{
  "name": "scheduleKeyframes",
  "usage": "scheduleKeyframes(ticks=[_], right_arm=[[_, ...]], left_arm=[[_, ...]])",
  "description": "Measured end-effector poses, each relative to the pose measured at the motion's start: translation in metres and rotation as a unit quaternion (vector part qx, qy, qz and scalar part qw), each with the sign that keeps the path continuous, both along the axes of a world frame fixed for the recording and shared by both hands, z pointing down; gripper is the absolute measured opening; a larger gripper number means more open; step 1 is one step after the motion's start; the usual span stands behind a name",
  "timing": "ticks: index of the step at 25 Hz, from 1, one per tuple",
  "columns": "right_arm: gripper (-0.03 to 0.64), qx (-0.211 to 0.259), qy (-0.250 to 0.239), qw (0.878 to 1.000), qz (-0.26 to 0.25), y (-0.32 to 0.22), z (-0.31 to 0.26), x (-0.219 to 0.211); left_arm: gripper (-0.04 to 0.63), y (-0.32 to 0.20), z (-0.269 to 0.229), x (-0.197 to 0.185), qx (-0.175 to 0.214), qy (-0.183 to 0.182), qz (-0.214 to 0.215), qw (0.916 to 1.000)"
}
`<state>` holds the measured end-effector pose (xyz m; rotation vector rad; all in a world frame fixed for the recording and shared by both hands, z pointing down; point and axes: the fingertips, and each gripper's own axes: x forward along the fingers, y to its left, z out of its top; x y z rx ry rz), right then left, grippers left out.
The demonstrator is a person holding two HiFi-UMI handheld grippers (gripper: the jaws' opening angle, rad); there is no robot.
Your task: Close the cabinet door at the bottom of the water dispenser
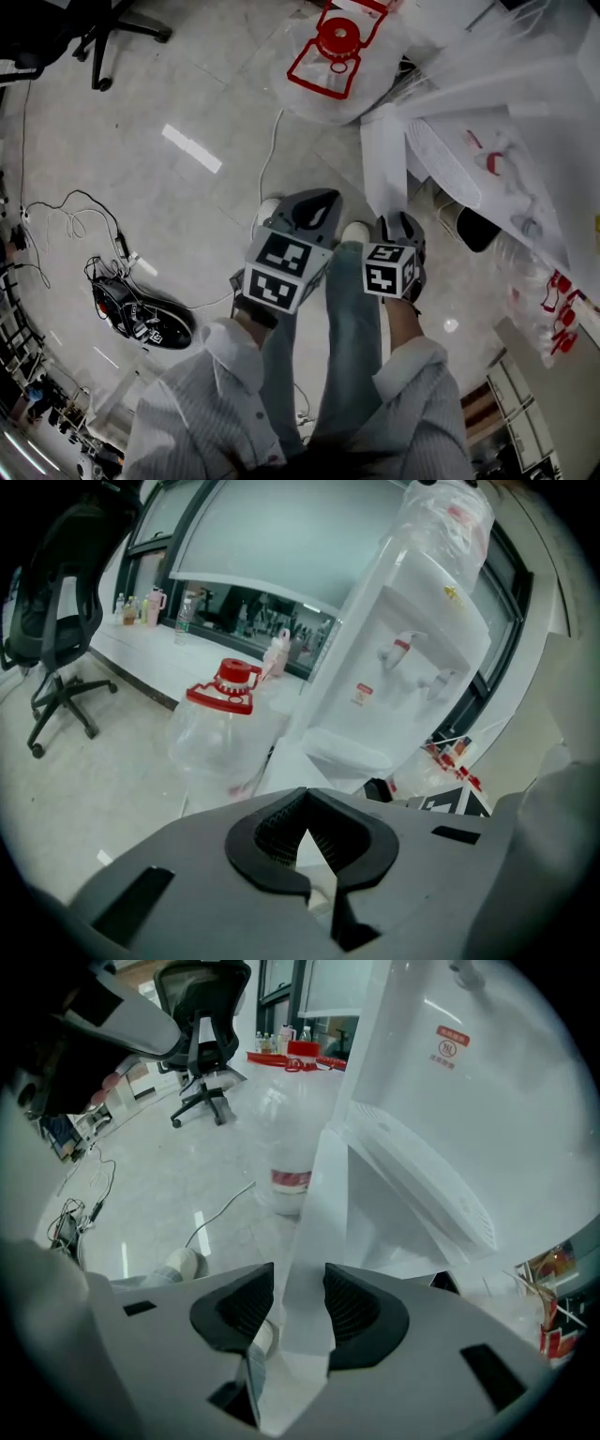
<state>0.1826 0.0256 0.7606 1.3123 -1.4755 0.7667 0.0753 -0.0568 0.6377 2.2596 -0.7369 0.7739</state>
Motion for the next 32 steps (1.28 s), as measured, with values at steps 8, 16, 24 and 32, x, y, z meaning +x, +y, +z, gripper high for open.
scheduleKeyframes(ticks=[8,16,24,32], right_arm=[[0.169,0.011,0.017,0.999,-0.044,-0.003,0.000,0.049],[0.169,0.016,0.029,0.999,-0.029,-0.002,0.000,0.091],[0.170,0.015,0.026,0.997,0.078,0.006,0.003,0.133],[0.173,0.024,0.024,0.991,0.133,0.010,0.005,0.144]], left_arm=[[0.011,0.023,0.008,0.037,-0.018,0.006,-0.031,0.9993],[0.011,0.027,0.012,0.053,-0.022,0.007,-0.044,0.9988],[0.011,0.024,0.012,0.053,-0.019,0.008,-0.070,0.9974],[0.011,0.032,0.014,0.053,-0.023,0.016,-0.091,0.9954]])
